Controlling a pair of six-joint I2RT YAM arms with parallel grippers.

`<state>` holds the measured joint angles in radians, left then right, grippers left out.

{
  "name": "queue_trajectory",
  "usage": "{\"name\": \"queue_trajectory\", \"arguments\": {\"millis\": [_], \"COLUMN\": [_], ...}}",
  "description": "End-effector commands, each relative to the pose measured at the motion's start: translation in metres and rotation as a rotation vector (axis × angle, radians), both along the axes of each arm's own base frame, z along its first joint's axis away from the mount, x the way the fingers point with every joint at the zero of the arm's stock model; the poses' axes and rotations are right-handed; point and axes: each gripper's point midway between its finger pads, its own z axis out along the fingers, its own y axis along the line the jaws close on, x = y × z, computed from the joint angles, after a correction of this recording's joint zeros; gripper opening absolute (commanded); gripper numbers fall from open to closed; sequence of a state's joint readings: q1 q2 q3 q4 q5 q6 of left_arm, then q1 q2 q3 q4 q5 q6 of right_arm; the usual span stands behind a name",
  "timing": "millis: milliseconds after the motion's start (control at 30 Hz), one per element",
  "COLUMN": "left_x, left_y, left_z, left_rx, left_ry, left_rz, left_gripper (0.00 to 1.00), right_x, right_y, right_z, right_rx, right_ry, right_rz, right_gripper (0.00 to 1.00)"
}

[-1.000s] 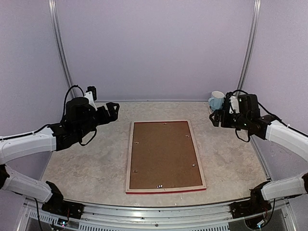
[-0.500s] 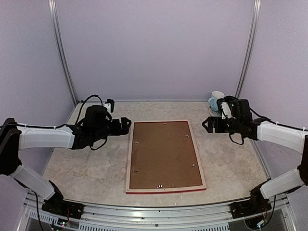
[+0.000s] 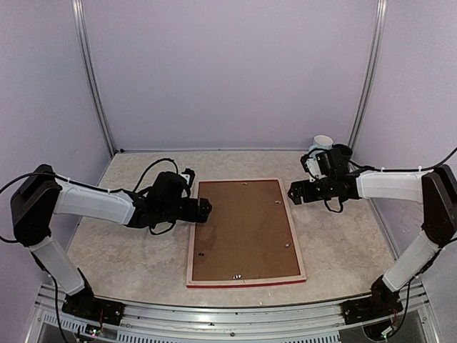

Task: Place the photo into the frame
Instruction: Press the fastener onto the backboard.

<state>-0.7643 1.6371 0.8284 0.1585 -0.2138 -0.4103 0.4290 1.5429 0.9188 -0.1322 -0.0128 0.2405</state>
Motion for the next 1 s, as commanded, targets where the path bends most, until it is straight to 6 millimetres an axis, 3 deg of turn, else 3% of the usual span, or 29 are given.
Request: {"name": "queue_trajectory", "arguments": {"millis": [0, 133, 233, 433, 633, 767, 967], "left_x": [0.003, 0.009, 0.016, 0.02, 0.006, -0.004, -0.01], "left_y": [-0.039, -0.075, -0.103, -0.144, -0.155, -0.159, -0.159], "left_z": [0.026, 0.045, 0.046, 0.007, -0.02, -0.03, -0.047], "left_rx": [0.023, -0.001, -0.015, 0.006, -0.058, -0.092, -0.077], "left_ry": [-0.063, -0.087, -0.088, -0.018, 0.053, 0.098, 0.132], "left_rz": [-0.056, -0.1, -0.136, -0.21, -0.256, -0.288, -0.281], "left_gripper": [0.99, 0.99, 0.99, 0.94, 0.87, 0.74, 0.73], "right_x": [0.015, 0.026, 0.032, 0.034, 0.035, 0.036, 0.042], "right_y": [0.003, 0.01, 0.017, 0.03, 0.029, 0.031, 0.032], "right_z": [-0.014, -0.029, -0.037, -0.043, -0.051, -0.054, -0.058], "right_rx": [-0.091, -0.101, -0.106, -0.125, -0.168, -0.176, -0.194], "right_ry": [0.017, 0.053, 0.066, 0.07, 0.086, 0.093, 0.112], "right_rz": [-0.011, -0.007, 0.001, 0.037, 0.048, 0.059, 0.056], "right_gripper": [0.98, 0.96, 0.96, 0.96, 0.95, 0.94, 0.93]}}
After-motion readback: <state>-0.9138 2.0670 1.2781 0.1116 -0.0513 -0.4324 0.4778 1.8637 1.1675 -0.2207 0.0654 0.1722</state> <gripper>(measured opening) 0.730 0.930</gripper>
